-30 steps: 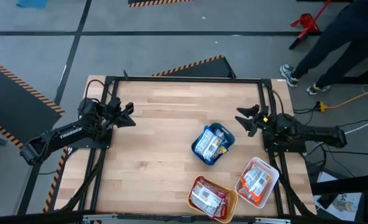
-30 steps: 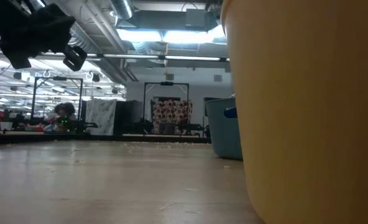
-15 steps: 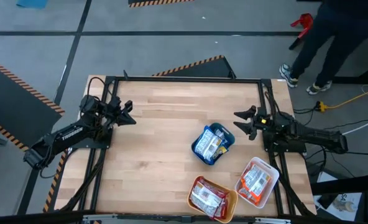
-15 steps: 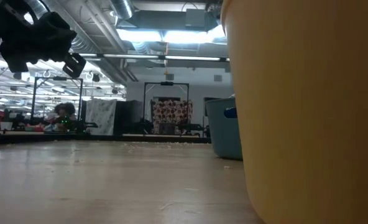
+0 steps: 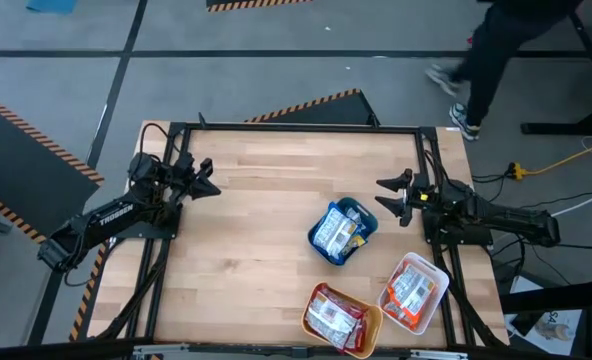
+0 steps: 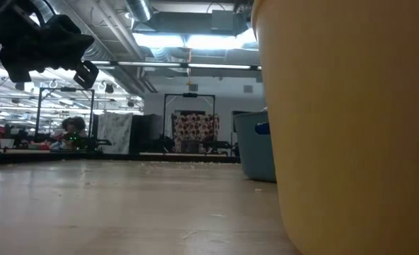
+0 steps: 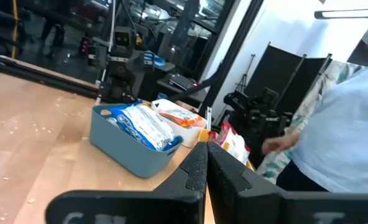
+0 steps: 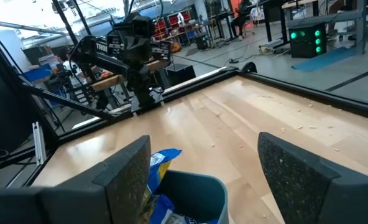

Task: Sort Maruchan noodles
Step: Return to Home Position

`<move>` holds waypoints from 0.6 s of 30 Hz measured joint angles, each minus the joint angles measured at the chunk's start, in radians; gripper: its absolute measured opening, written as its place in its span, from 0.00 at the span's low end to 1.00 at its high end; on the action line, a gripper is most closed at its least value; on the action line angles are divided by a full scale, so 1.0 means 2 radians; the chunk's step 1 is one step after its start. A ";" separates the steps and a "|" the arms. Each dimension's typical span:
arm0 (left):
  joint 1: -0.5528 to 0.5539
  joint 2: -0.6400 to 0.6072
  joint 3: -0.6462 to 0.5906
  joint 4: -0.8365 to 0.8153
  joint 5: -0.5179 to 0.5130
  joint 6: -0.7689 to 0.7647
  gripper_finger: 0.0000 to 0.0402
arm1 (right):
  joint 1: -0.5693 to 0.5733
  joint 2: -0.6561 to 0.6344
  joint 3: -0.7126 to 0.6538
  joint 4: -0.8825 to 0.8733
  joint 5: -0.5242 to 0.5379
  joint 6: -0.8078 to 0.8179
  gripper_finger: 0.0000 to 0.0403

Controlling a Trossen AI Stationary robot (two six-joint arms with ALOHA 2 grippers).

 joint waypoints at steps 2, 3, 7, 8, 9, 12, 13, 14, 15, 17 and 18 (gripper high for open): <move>0.000 0.000 0.000 0.000 -0.006 0.000 0.00 | 0.000 0.000 0.000 0.000 0.000 0.000 0.70; 0.000 0.000 0.000 0.000 -0.007 0.000 0.00 | 0.000 0.000 0.000 0.000 0.000 0.000 0.70; 0.000 0.000 0.000 0.000 -0.007 0.000 0.00 | 0.000 0.000 0.000 -0.001 0.000 0.000 0.70; 0.000 0.000 0.000 0.000 -0.007 -0.001 0.00 | 0.000 0.000 0.000 -0.001 0.000 0.000 0.70; 0.000 0.000 0.000 0.000 -0.007 -0.001 0.00 | 0.000 0.000 0.000 -0.001 0.000 0.000 0.70; 0.000 0.000 0.000 0.000 -0.007 -0.001 0.00 | 0.000 0.000 0.000 -0.001 0.000 0.000 0.70; 0.000 0.000 0.000 0.000 -0.007 -0.001 0.00 | 0.000 0.000 0.000 -0.001 0.000 0.000 0.70; 0.000 0.000 0.000 0.000 -0.007 -0.001 0.00 | 0.000 0.000 0.000 -0.001 0.000 0.000 0.70; 0.000 0.000 0.000 0.000 -0.007 -0.001 0.00 | 0.000 0.000 0.000 -0.001 0.000 0.000 0.70; 0.000 0.000 0.000 0.000 -0.007 -0.001 0.00 | 0.000 0.000 0.000 -0.001 0.000 0.000 0.70; 0.000 0.000 0.000 0.000 -0.007 -0.001 0.00 | 0.000 0.000 0.000 -0.001 0.000 0.000 0.70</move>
